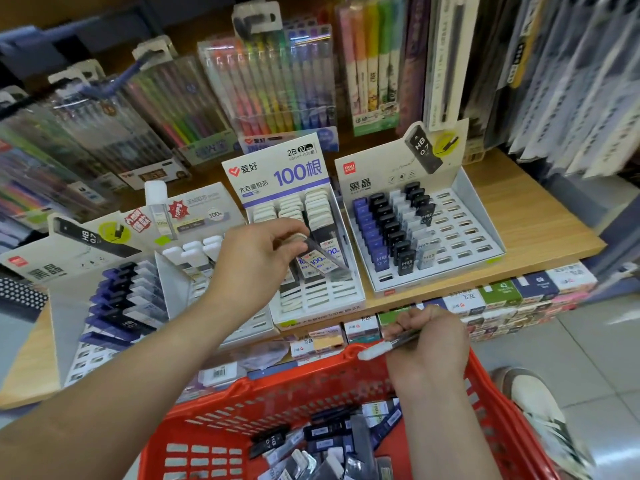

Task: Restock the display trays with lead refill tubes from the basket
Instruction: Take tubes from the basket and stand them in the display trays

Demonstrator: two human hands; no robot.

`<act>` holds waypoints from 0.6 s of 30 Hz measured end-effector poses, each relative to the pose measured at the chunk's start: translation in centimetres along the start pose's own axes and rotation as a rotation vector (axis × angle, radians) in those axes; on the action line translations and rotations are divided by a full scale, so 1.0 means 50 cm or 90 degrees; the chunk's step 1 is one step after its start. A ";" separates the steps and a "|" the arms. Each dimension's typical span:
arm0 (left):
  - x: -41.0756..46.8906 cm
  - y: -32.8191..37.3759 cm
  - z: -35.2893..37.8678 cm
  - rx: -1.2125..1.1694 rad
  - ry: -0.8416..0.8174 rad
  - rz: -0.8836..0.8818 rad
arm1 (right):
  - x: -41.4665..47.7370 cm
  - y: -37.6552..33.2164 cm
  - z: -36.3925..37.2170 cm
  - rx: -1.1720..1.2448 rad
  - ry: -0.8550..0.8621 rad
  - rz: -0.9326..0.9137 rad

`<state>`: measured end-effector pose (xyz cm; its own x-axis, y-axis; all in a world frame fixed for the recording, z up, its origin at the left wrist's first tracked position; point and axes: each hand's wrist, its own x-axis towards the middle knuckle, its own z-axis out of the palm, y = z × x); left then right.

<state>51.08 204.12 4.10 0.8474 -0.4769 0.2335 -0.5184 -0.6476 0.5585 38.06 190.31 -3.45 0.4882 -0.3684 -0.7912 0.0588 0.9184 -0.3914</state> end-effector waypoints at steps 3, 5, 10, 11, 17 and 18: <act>-0.006 -0.006 -0.001 0.014 0.014 -0.005 | 0.025 -0.001 -0.018 0.035 -0.016 0.032; -0.008 -0.006 0.003 0.013 0.017 0.005 | 0.014 0.012 0.009 0.110 -0.004 0.041; -0.013 -0.004 0.012 0.085 -0.010 0.132 | 0.002 0.033 0.003 0.195 -0.061 -0.020; -0.013 -0.003 0.013 0.115 -0.009 0.175 | -0.002 0.031 0.006 0.196 -0.066 -0.011; -0.017 0.011 0.027 0.200 -0.006 0.260 | -0.020 0.027 0.016 0.226 -0.156 -0.034; -0.016 0.013 0.029 0.196 -0.001 0.244 | -0.023 0.027 0.018 0.231 -0.157 -0.037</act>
<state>49.90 203.23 3.12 0.5893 -0.7158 0.3745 -0.8027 -0.5712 0.1715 38.38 192.10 -2.63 0.6656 -0.4154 -0.6201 0.3724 0.9048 -0.2064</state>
